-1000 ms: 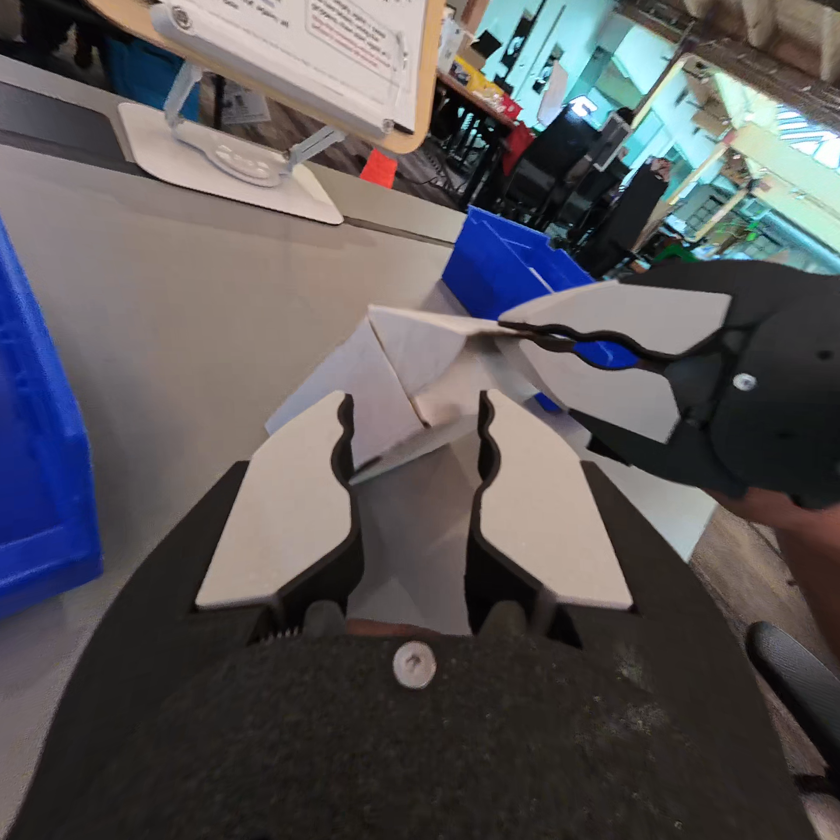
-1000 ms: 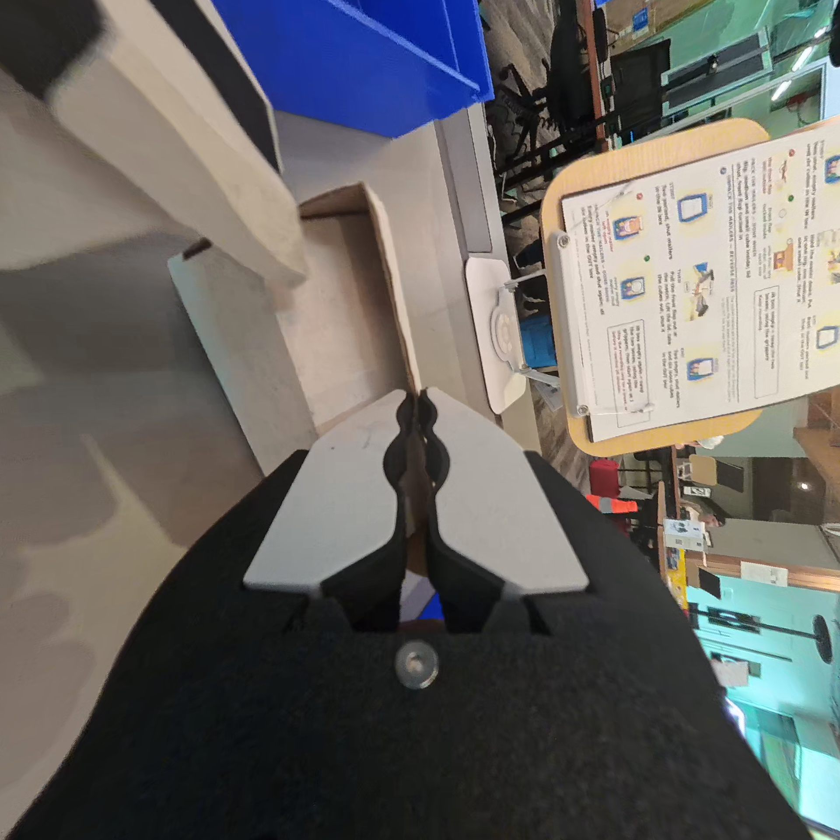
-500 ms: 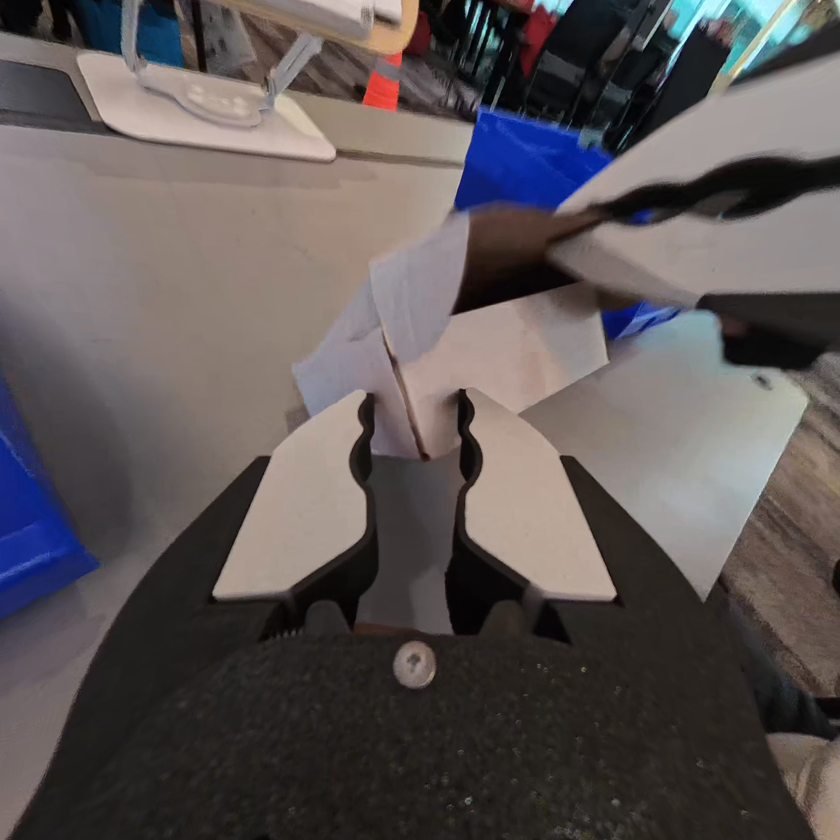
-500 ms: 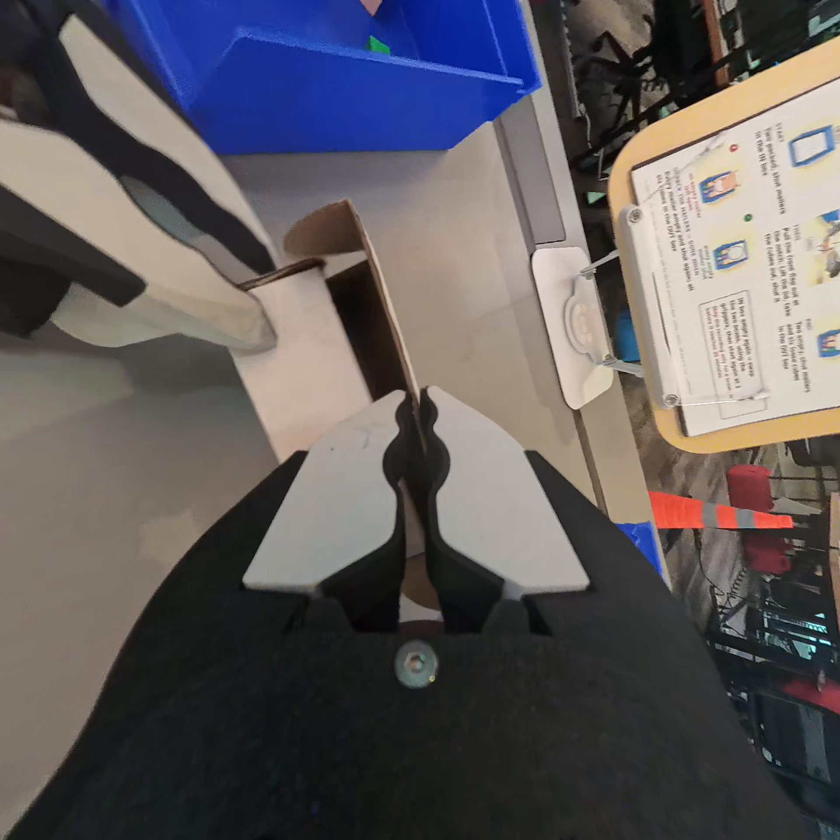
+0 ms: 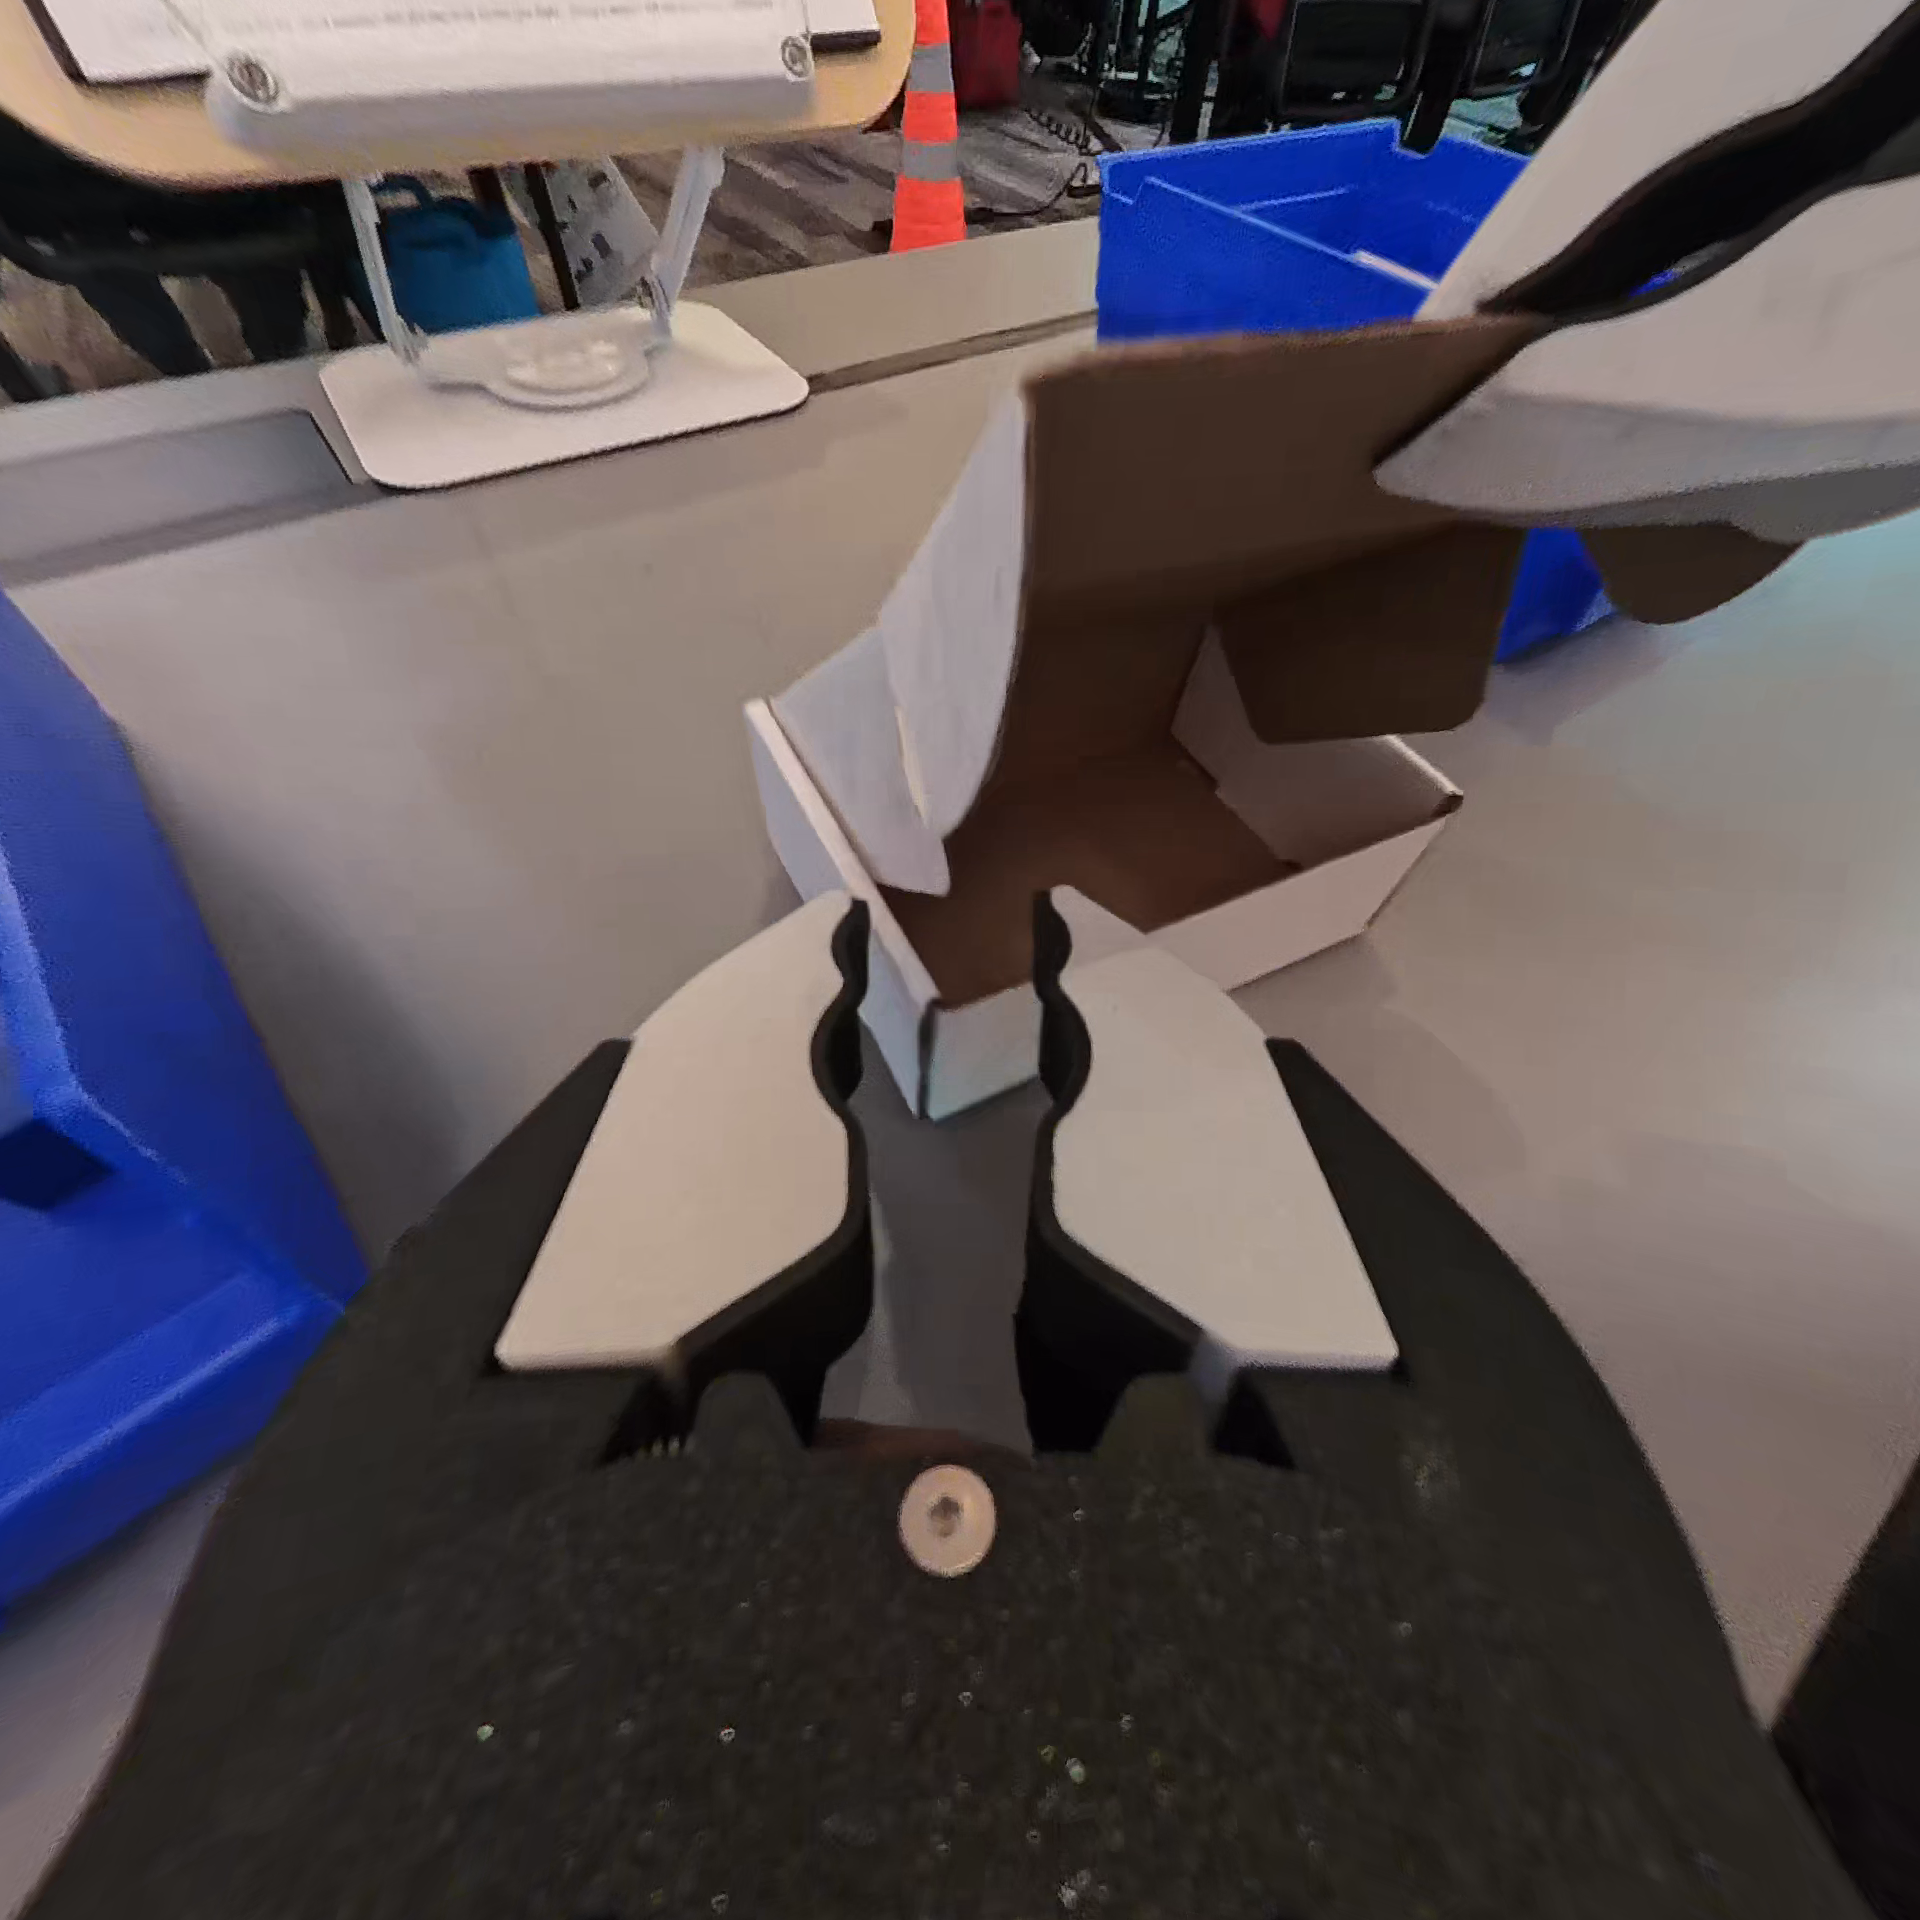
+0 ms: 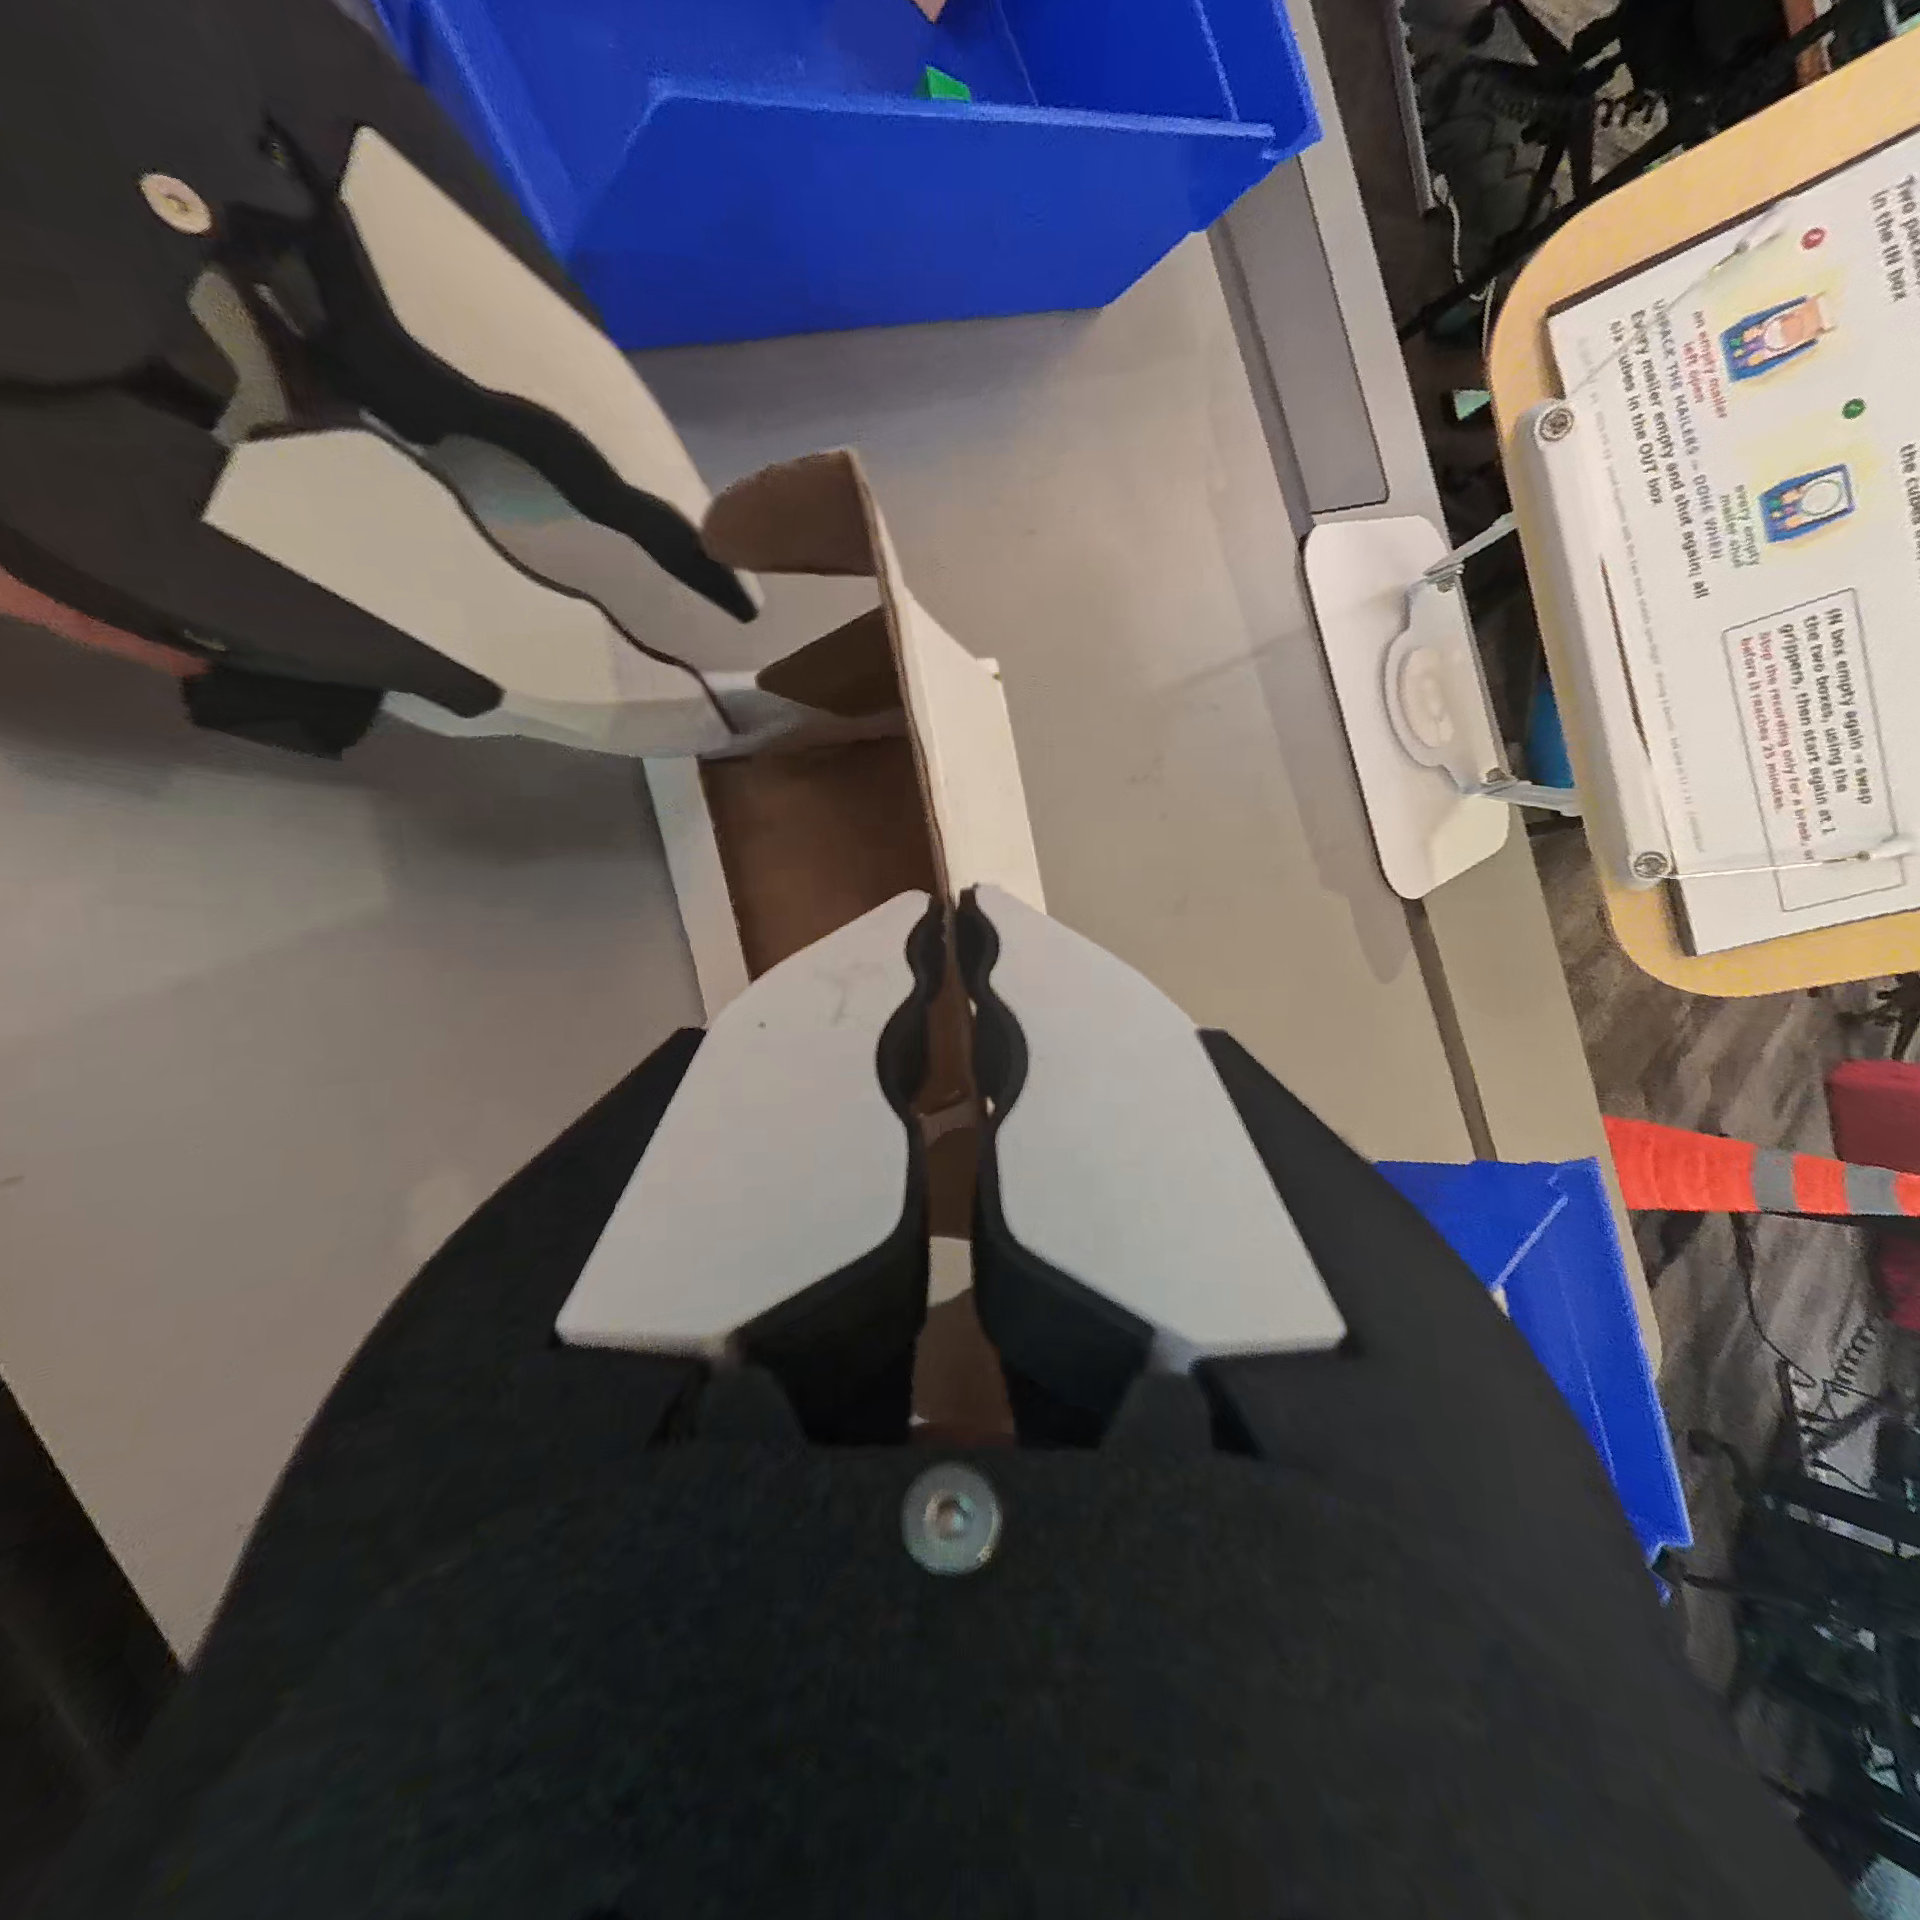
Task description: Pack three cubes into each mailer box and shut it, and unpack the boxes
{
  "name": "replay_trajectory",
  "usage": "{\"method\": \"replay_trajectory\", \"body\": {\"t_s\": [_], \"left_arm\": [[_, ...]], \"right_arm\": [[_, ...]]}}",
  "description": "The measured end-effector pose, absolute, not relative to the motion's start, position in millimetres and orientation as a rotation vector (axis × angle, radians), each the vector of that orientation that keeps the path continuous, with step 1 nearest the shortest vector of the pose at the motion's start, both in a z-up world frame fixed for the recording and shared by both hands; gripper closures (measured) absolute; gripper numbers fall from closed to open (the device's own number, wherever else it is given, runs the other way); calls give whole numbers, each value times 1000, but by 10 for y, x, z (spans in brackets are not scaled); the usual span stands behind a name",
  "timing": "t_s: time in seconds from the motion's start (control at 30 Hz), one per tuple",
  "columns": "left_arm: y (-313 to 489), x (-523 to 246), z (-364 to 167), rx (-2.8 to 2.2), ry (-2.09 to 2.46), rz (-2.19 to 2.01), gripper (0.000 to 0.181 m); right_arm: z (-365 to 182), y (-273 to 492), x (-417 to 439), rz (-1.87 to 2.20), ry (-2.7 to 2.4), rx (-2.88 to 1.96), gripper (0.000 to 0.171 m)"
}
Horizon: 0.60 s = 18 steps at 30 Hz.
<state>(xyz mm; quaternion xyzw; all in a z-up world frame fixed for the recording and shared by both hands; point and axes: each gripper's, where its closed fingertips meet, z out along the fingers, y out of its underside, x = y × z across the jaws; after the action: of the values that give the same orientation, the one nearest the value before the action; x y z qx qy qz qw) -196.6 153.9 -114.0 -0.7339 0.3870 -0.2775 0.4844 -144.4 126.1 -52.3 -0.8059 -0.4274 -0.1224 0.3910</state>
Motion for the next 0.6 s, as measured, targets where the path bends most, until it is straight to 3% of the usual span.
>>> {"method": "replay_trajectory", "body": {"t_s": [0.07, 0.2, 0.4, 0.6], "left_arm": [[1583, -1922, -1188, -1783, 980, -648, 154], [1647, -1882, -1411, -1833, 1032, -605, 181], [1677, -1844, -1423, -1862, 1033, -560, 181], [1697, -1840, -1426, -1877, 1019, -567, 181]], "right_arm": [[-527, 1260, -1451, -326, -1098, -2041, 169], [-473, 1323, -1407, -335, -1096, -2037, 169], [-200, 1887, -899, -462, -988, -2037, 169], [-879, 2525, -259, -338, -874, -2352, 168]]}}
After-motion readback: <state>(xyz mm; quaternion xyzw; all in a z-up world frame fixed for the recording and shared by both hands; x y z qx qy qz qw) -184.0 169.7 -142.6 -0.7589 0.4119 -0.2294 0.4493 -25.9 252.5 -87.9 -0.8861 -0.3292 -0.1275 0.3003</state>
